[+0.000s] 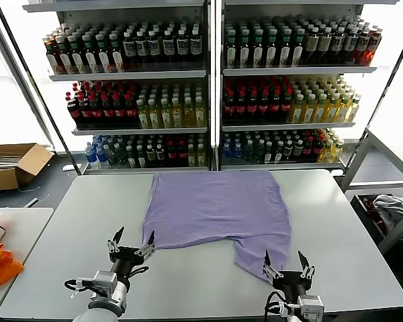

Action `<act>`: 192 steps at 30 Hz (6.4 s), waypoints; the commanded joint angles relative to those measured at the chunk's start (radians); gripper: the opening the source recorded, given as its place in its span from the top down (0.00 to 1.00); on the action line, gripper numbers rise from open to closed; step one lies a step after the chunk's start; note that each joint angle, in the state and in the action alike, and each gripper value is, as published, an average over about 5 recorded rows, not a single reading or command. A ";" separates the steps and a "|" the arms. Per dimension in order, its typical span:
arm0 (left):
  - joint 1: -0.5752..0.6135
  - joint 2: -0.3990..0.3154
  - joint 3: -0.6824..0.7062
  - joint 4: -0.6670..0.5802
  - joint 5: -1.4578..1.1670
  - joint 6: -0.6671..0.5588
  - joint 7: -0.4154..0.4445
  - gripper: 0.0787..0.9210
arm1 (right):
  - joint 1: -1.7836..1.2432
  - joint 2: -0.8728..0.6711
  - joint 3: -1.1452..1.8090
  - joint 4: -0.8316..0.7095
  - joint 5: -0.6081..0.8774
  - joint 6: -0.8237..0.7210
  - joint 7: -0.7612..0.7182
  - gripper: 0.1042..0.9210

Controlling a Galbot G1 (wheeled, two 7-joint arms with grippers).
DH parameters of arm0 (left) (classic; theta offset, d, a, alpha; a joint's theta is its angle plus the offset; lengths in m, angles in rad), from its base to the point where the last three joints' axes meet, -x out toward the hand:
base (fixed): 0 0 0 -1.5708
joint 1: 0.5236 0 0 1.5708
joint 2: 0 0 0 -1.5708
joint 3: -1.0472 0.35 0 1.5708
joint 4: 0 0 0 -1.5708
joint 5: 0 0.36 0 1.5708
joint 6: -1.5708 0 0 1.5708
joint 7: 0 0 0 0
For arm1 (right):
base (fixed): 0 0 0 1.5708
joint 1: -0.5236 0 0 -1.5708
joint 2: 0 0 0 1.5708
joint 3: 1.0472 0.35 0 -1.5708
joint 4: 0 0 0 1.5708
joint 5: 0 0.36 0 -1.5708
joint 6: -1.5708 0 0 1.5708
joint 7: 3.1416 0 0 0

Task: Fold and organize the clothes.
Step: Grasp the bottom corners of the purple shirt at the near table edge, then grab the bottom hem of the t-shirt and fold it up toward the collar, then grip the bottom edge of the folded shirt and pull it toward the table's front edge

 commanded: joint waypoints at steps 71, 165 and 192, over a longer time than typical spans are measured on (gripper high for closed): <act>-0.055 0.039 0.067 0.133 -0.063 0.059 0.003 0.99 | 0.006 0.076 -0.047 -0.128 0.016 0.016 0.047 1.00; -0.330 0.057 0.090 0.284 -0.234 0.067 -0.050 0.23 | 0.658 0.074 0.005 -0.518 0.252 -0.007 0.028 0.25; -0.389 0.071 0.104 0.367 -0.202 0.103 -0.022 0.12 | 0.580 0.042 0.027 -0.523 0.164 -0.118 0.020 0.12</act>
